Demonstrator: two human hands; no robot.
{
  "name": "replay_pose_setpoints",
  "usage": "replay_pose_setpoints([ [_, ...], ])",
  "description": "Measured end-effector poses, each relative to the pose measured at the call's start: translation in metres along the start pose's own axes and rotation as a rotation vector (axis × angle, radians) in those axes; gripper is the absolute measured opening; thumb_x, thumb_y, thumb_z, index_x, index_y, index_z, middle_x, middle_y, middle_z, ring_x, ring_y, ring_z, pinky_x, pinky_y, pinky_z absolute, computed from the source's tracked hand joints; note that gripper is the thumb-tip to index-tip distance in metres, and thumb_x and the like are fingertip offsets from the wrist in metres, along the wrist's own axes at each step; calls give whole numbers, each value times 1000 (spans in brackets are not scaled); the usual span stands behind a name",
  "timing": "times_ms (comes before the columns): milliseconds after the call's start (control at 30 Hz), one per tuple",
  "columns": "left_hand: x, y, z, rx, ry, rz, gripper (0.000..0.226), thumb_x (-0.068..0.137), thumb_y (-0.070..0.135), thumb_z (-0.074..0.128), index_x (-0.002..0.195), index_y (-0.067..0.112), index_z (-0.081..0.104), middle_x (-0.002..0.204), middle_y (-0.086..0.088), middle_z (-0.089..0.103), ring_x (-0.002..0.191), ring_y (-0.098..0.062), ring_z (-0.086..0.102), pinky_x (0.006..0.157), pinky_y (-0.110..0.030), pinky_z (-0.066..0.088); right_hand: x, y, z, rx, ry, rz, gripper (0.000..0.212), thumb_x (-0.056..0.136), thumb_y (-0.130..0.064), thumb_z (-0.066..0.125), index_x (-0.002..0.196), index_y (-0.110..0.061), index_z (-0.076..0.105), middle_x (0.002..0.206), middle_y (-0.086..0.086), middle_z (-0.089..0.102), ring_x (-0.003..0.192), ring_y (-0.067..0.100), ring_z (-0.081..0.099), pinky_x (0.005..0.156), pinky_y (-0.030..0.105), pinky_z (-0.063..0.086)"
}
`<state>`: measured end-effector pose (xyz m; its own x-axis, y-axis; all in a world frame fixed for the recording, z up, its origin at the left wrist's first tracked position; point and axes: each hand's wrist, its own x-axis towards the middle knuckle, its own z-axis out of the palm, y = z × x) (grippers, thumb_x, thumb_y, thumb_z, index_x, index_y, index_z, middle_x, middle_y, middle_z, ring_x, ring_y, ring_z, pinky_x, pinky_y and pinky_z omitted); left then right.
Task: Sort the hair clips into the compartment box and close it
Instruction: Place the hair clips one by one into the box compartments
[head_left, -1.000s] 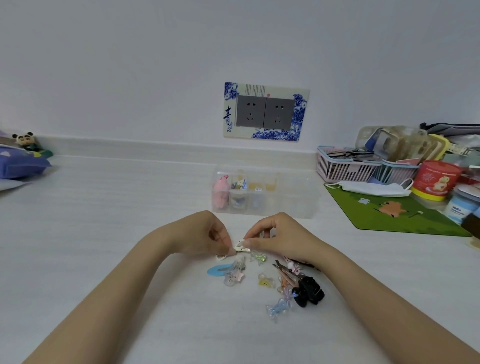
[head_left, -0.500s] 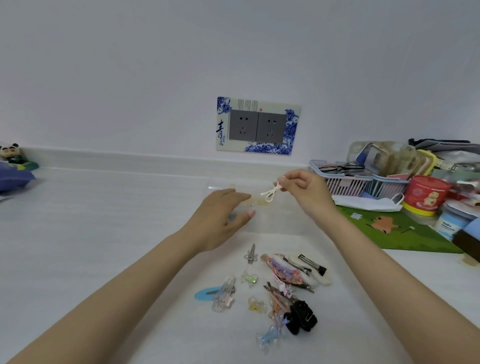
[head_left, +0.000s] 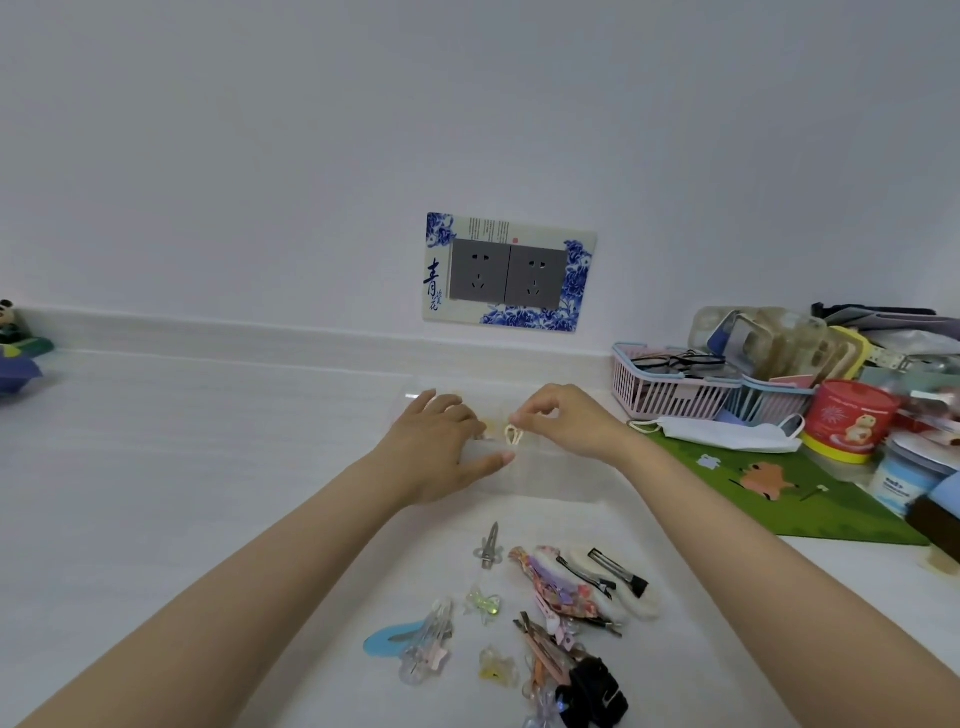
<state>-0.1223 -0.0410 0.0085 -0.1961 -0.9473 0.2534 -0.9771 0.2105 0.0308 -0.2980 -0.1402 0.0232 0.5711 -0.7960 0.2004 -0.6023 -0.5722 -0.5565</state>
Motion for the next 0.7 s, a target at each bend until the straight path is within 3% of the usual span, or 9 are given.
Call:
replay_pose_setpoints([
  [133, -11, -3, 6, -79, 100, 41, 86, 74, 74, 18, 139, 22, 39, 147, 4, 41, 141, -15, 24, 116, -29, 7, -5, -2, -1, -4, 130, -30, 17, 89, -35, 59, 95, -26, 72, 105, -3, 65, 97, 15, 53, 90, 34, 43],
  [233, -25, -12, 9, -188, 214, 47, 75, 77, 68, 22, 130, 24, 50, 142, 3, 47, 133, -13, 39, 109, -24, 21, -24, -7, -1, 96, 236, -114, 12, 89, -30, 59, 90, -26, 70, 96, -9, 65, 94, 8, 55, 82, 15, 38],
  [300, -32, -15, 11, -223, 195, 30, 71, 80, 67, 23, 130, 26, 51, 142, 4, 48, 131, -12, 41, 108, -26, 26, -39, -4, 1, 124, 229, -115, 16, 89, -32, 59, 93, -23, 72, 98, -11, 67, 96, 5, 57, 79, 6, 35],
  [500, -46, -7, 12, -227, 189, 36, 69, 82, 64, 22, 134, 26, 47, 140, 5, 51, 129, -13, 43, 106, -27, 27, -72, 3, 7, 159, 130, -49, 22, 91, -34, 55, 104, -26, 72, 118, -12, 64, 113, 4, 55, 101, 27, 40],
  [700, -68, 9, 13, -249, 198, 25, 69, 82, 65, 19, 138, 31, 40, 146, 9, 43, 135, -10, 35, 112, -27, 22, -106, -6, -3, 188, 173, -122, 15, 86, -32, 63, 99, -30, 71, 115, -14, 65, 109, -3, 55, 93, 14, 39],
])
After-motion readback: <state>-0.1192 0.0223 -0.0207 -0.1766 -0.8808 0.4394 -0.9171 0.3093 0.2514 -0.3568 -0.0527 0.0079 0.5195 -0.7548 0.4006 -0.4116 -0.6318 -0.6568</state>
